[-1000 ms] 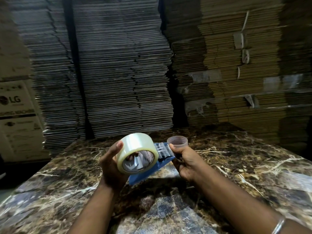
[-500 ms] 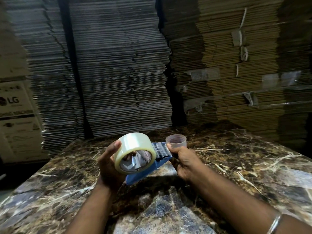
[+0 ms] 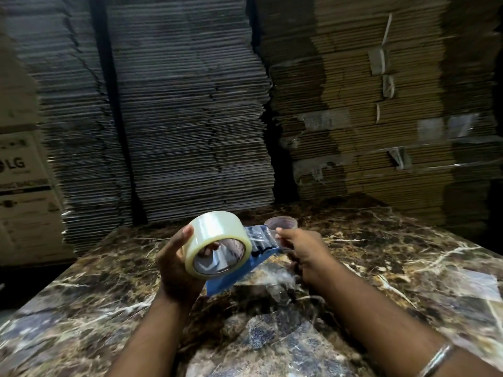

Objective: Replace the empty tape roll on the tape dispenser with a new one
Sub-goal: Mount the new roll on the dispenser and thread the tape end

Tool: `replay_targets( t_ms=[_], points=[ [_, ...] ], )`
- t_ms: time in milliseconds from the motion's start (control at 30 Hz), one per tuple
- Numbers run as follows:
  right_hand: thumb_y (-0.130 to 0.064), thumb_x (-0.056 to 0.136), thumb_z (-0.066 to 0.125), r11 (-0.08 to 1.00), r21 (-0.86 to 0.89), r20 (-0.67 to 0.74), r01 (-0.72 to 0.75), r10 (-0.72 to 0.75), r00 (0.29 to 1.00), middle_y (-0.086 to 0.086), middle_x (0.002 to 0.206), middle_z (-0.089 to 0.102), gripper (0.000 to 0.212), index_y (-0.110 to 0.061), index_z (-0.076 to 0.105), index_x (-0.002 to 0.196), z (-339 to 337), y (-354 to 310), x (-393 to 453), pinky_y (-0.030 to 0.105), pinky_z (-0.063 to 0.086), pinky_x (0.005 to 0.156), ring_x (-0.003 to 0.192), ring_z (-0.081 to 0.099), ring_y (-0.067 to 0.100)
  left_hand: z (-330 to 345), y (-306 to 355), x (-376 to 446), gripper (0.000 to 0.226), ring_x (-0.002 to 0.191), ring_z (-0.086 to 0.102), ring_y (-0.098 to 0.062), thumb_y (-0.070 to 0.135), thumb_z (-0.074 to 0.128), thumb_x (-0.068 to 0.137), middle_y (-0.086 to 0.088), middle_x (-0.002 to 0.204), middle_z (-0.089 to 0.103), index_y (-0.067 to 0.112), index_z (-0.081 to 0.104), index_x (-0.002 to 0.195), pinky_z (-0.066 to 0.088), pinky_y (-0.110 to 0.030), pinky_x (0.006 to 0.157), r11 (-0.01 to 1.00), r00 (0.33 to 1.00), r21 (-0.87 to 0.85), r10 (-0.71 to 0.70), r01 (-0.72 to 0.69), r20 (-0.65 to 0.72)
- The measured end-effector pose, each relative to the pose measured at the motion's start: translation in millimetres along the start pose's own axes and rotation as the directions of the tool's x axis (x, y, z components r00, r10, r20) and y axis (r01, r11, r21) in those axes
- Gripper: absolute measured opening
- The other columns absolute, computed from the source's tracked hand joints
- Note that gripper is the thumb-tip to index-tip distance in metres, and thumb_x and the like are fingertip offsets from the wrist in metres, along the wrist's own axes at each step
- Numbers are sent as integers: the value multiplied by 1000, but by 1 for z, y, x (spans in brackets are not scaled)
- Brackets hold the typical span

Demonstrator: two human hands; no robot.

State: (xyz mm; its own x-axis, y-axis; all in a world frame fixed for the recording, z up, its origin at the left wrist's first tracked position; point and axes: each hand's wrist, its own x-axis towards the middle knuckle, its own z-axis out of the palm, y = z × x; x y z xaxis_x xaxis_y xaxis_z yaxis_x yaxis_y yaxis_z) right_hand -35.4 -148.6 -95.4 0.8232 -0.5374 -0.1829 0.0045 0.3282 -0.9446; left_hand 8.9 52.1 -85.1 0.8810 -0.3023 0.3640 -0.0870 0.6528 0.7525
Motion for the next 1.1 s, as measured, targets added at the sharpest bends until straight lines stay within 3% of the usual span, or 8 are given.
replay_targets(
  t_ms=[133,333,433,533,633,767,933,1100],
  points=[
    [-2,80,71,963,-236,-10,129,-135,991,17,88,74,15,3,73,94,-7,-3,5,27,49,59,75,67,24,8,-1,-1,66,44,64,-17,18,27,98,-6,50,66,8,74,53,50,-17,44,1000,1000,-21,12,-12,-28],
    [-9,79,79,781,-588,139,209,-157,978,15,88,74,6,-12,76,74,-17,-5,7,24,49,55,74,65,20,-2,-5,4,51,43,61,-19,17,38,91,-8,48,64,6,73,55,49,-16,46,999,999,-32,12,-14,-47],
    [-8,83,75,719,-648,244,253,-119,962,11,92,75,13,-1,77,93,-15,-4,3,19,54,60,72,64,12,-8,-5,6,28,48,61,-21,27,57,75,-9,54,64,6,74,65,48,-20,50,1000,999,-29,0,-1,-54],
    [-3,88,68,669,-668,369,326,-83,926,13,90,69,22,9,71,105,-9,-1,-4,3,42,48,61,56,2,-10,-6,9,30,56,63,-26,28,58,78,-12,61,67,1,73,77,52,-23,55,999,997,-37,6,-9,-75],
    [-8,88,69,611,-665,466,430,-111,878,12,91,74,19,2,74,103,-2,4,-6,3,43,54,64,58,-1,-14,-6,13,34,53,66,-24,23,50,87,-11,59,69,2,73,74,55,-23,54,997,988,-68,32,-43,-151],
    [-14,87,71,531,-685,540,499,-90,837,-6,75,71,11,-7,76,94,3,14,-6,10,46,59,63,62,-3,-19,-3,16,30,71,71,-29,24,52,82,-12,77,74,7,76,80,59,-33,69,994,969,-83,49,-71,-241],
    [-20,81,76,364,-743,548,561,-150,823,-9,78,75,5,-17,78,83,7,22,-5,23,54,73,75,67,0,-23,-2,19,30,66,70,-25,23,54,79,-7,71,75,11,79,68,57,-27,64,993,955,-82,63,-90,-289],
    [-25,80,78,258,-766,548,589,-217,808,-10,79,73,7,-21,79,86,10,22,-10,9,37,56,70,58,-7,-24,-4,19,28,63,70,-25,23,55,76,-8,68,74,10,78,67,58,-27,63,992,965,-87,69,-94,-254]
  ],
)
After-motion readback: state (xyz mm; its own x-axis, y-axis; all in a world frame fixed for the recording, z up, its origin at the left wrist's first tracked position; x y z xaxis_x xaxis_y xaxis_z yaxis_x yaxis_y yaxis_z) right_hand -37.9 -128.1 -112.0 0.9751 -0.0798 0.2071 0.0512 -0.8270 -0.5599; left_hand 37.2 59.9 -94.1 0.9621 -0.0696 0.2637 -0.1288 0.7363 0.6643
